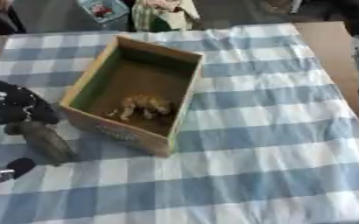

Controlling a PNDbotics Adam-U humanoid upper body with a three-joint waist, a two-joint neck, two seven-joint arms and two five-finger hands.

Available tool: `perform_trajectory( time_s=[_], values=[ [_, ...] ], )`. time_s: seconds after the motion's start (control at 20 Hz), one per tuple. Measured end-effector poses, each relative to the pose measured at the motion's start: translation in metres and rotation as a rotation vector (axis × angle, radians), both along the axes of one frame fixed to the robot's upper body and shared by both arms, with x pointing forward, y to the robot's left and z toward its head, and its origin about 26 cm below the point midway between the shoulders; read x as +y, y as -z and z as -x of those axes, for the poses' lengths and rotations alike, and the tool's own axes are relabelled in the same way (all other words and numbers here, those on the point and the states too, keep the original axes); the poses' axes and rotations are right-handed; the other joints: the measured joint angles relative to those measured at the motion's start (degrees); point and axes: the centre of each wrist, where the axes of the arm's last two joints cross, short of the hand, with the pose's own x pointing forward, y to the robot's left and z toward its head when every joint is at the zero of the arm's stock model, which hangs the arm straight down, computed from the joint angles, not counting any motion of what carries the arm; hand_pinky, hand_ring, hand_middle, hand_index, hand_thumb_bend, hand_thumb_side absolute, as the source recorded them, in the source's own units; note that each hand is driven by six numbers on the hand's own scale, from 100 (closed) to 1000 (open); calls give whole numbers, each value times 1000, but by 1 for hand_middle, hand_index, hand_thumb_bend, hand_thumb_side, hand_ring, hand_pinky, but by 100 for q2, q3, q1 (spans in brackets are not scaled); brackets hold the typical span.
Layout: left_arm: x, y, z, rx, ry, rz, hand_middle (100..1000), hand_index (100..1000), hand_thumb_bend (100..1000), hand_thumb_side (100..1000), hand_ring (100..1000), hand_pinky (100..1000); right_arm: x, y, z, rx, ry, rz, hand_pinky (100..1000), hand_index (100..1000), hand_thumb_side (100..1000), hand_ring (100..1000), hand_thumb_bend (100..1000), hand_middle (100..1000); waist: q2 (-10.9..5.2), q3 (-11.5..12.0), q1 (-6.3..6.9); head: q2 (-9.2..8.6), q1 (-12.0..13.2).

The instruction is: Pick up objects on the table and place them in the box.

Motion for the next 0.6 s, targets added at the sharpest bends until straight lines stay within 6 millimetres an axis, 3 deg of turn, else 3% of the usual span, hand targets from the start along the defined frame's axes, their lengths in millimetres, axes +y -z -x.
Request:
perform_trajectory(
  time_s=[0.2,0.6],
  values=[
    [2,3,-5,21,-24,-7,750,847,231,342,799,655,-1,-2,0,-3,4,-8,798,815,542,741,100,557,41,-21,-22,-27,23],
    [4,14,-16,62,-52,-56,782,877,244,383,819,665,0,-4,0,0,2,-20,793,810,560,736,100,553,106,-60,-33,-81,56]
  ],
)
